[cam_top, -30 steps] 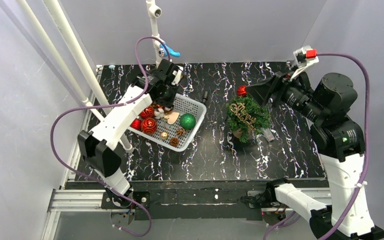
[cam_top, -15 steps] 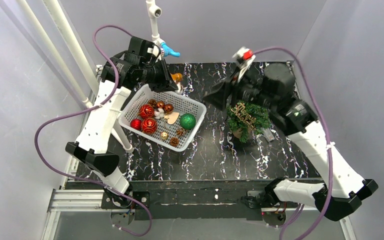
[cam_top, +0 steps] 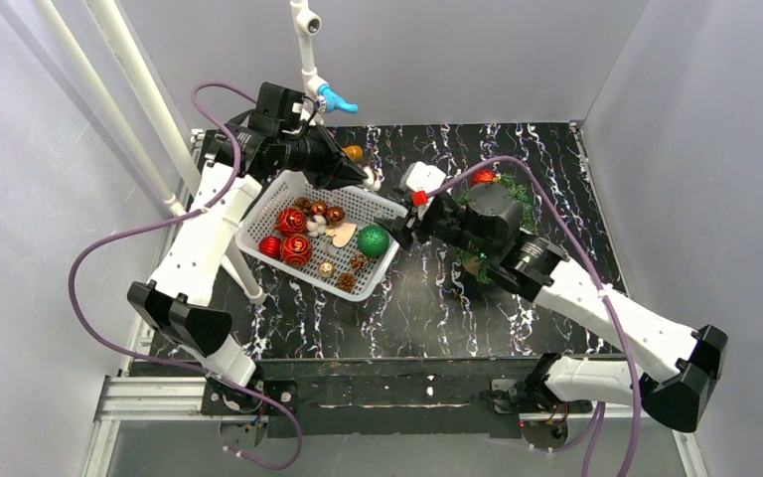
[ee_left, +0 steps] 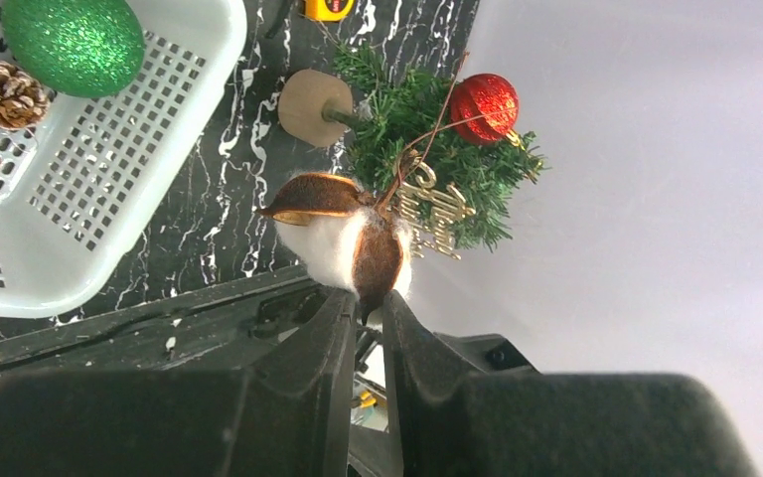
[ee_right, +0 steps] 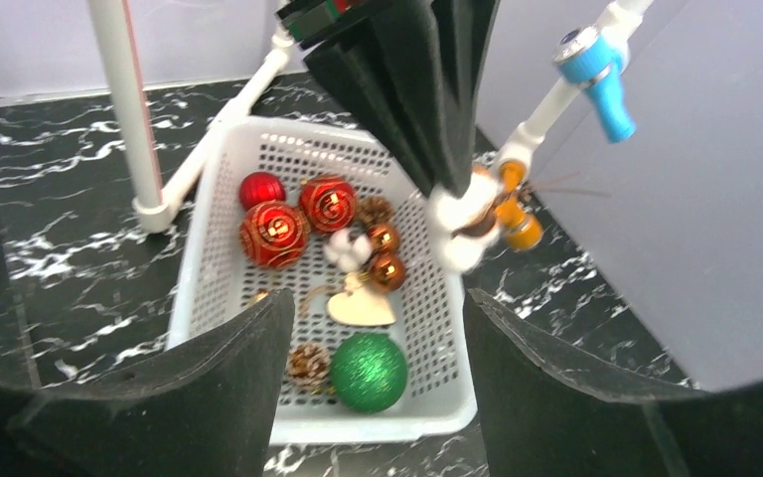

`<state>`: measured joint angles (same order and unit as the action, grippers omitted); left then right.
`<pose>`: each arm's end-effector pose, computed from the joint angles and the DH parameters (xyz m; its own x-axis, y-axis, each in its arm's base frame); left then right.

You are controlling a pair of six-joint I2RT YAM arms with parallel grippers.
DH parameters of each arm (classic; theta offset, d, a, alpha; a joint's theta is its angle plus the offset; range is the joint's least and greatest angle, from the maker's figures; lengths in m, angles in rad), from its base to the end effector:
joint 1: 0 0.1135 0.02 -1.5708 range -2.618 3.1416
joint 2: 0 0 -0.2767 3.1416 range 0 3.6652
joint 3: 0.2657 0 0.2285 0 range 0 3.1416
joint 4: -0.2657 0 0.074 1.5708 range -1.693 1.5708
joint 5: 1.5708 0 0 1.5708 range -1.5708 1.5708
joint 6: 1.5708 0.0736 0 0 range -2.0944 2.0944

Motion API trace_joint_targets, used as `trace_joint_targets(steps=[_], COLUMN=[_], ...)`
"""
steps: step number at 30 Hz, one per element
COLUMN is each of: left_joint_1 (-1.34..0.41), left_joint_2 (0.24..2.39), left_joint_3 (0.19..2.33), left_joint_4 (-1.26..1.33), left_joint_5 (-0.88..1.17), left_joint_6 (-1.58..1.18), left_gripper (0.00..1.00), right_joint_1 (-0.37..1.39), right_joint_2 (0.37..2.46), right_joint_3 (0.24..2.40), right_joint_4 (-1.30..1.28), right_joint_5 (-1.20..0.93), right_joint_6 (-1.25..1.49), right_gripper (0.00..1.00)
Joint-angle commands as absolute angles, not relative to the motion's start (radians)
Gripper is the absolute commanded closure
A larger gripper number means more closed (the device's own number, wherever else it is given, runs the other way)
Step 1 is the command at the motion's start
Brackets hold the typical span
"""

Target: Decorate the small christmas tree

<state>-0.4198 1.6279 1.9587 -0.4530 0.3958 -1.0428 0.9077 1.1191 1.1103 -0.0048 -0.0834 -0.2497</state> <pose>0.3224 -0.1750 0.5008 -0.6828 -0.5681 -0.4595 0.2694 0.3888 -0.8811 0.1599 0.2146 0.4185 0.1986 -0.1457 -0.9692 -0.8127 0.5281 -0.2460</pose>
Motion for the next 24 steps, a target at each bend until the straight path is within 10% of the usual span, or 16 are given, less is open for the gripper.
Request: trace_joint_targets(steps=[1,24], left_joint_1=[-0.415,-0.407], left_joint_2=[1.551,1.491], left_joint_3=[1.926,1.830], left_joint_4=[-0.464,-0.414], left_joint_5=[0.443,0.436], left_joint_6=[-1.092,-1.114], left_gripper=[1.00,1.00], right_joint_1=[0.915,0.914], right_joint_2=[1.175,1.342], right_joint_3=[1.121,1.201], right_joint_4=[0.198,0.331], right_joint_5=[-0.019,0.052], right_joint_6=[-0.364,-0.376], right_gripper=[0.30,0.48])
